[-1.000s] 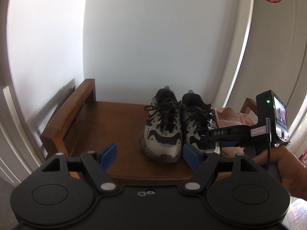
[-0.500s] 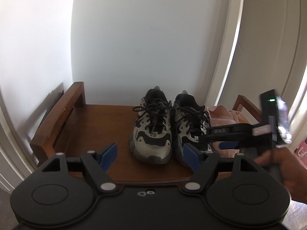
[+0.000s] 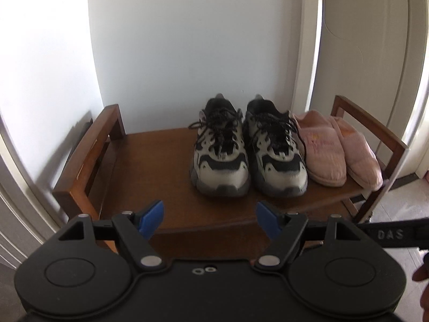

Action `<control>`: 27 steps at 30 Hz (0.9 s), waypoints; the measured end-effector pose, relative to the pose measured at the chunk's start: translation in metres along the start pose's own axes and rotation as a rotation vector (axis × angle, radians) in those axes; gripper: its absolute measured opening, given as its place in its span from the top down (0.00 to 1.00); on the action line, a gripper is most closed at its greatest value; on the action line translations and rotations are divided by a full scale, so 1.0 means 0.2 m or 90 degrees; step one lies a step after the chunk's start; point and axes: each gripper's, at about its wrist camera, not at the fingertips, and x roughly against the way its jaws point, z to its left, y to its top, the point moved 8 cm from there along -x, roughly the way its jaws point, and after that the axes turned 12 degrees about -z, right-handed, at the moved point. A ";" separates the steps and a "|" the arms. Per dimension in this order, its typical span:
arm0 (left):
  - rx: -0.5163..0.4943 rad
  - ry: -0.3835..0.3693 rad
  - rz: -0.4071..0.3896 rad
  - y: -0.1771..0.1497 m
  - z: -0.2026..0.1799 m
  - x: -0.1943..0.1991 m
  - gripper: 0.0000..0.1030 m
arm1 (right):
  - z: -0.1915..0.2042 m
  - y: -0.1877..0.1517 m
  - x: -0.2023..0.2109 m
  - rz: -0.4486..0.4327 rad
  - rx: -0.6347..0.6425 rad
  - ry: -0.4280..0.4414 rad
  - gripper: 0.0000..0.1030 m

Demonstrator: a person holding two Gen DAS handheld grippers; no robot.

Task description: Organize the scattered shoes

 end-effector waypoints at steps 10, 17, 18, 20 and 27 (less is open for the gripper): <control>-0.028 0.005 0.062 -0.11 -0.11 0.15 0.26 | 0.00 -0.10 0.25 -0.008 0.024 -0.025 0.33; -0.015 0.068 0.076 -0.20 -0.24 0.33 0.26 | -0.11 -0.19 0.37 0.008 0.048 0.025 0.33; -0.005 0.083 0.076 -0.22 -0.29 0.38 0.26 | -0.13 -0.21 0.40 0.010 0.055 0.031 0.33; 0.015 0.099 0.078 -0.26 -0.39 0.48 0.26 | -0.19 -0.22 0.49 0.004 0.068 0.043 0.33; 0.036 0.092 0.067 -0.32 -0.73 0.75 0.26 | -0.47 -0.26 0.80 -0.028 0.097 0.049 0.32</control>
